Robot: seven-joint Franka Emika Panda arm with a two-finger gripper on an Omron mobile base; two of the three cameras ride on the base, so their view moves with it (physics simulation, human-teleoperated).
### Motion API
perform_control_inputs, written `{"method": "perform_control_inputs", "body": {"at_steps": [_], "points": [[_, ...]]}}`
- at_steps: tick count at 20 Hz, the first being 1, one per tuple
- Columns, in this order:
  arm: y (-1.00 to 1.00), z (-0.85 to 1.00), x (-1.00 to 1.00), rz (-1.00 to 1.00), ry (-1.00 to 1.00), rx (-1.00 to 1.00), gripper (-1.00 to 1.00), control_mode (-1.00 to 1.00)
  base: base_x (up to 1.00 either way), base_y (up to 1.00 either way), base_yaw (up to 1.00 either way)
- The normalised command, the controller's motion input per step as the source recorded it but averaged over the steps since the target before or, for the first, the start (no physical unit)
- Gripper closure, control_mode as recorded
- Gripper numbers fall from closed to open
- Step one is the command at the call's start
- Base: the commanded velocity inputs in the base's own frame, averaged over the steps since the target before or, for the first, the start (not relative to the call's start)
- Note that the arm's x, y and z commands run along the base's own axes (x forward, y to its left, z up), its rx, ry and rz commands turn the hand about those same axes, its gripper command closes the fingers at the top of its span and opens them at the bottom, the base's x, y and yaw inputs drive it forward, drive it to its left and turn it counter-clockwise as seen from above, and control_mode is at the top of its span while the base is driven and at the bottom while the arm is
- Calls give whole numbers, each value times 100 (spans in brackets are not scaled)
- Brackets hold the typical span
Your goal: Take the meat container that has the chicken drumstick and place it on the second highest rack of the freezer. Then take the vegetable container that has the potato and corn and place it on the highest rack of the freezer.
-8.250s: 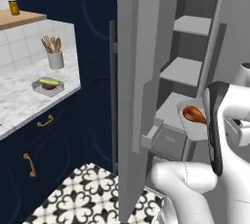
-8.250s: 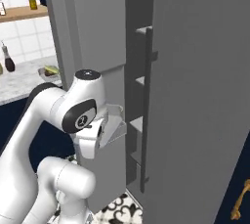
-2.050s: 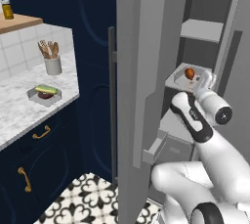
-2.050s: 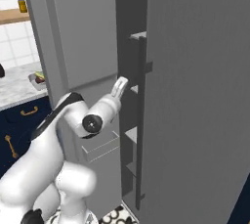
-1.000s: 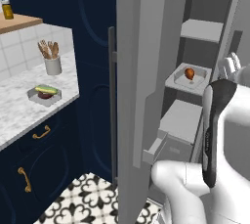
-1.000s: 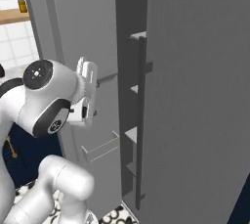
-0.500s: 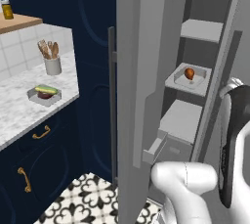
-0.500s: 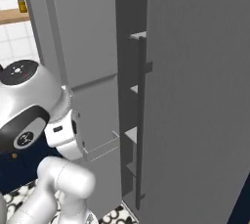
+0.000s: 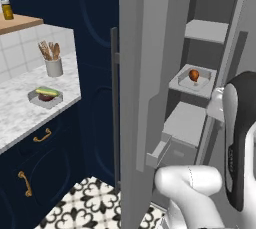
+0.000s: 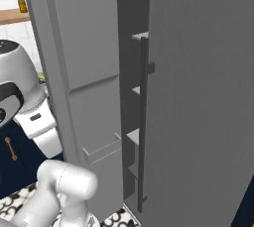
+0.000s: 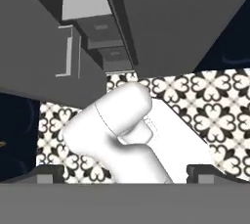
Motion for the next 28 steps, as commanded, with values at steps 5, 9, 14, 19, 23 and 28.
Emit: {"method": "perform_control_inputs", "body": {"at_steps": [5,9,14,19,23,28], "points": [[10,0,-24,2,-2,-3,-100,100,-57,28,1],[0,0,0,0,0,0,-100,100,-33,71,75],[0,0,0,0,0,0,-100,100,59,66,52],[0,0,0,0,0,0,-100,100,89,72,9],[0,0,0,0,0,0,-100,100,31,70,-9],[0,0,0,0,0,0,-100,100,52,12,-41]]}}
